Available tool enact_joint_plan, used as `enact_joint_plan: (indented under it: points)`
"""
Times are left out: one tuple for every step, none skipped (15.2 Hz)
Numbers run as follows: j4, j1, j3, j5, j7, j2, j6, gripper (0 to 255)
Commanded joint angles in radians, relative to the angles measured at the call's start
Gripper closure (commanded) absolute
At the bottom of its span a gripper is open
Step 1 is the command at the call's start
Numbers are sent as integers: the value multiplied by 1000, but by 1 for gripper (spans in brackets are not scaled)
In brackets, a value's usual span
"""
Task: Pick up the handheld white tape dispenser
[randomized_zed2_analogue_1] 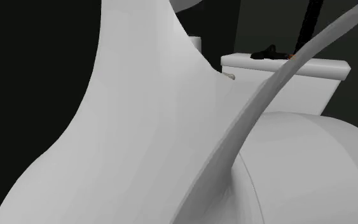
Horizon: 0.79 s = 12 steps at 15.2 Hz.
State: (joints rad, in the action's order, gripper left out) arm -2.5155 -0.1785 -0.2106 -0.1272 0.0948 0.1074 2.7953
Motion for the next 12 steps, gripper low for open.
enact_joint_plan:
  points:
    - [41, -20, 9, -64, -35, 81, 55, 0]
    - [64, -35, 19, -97, -54, 122, 79, 0]
    - [88, -54, 33, -127, -71, 162, 101, 0]
    - [114, -74, 47, -155, -87, 201, 122, 0]
    - [140, -95, 63, -181, -100, 240, 142, 0]
    - [168, -117, 78, -203, -112, 278, 161, 0]
    - [196, -139, 93, -221, -121, 316, 179, 0]
    - [225, -161, 108, -237, -128, 353, 195, 0]
    - [256, -182, 121, -250, -133, 390, 211, 0]
    - [287, -202, 133, -261, -137, 427, 225, 0]
    - [319, -221, 144, -270, -139, 464, 238, 0]
    - [351, -238, 154, -278, -140, 499, 250, 0]
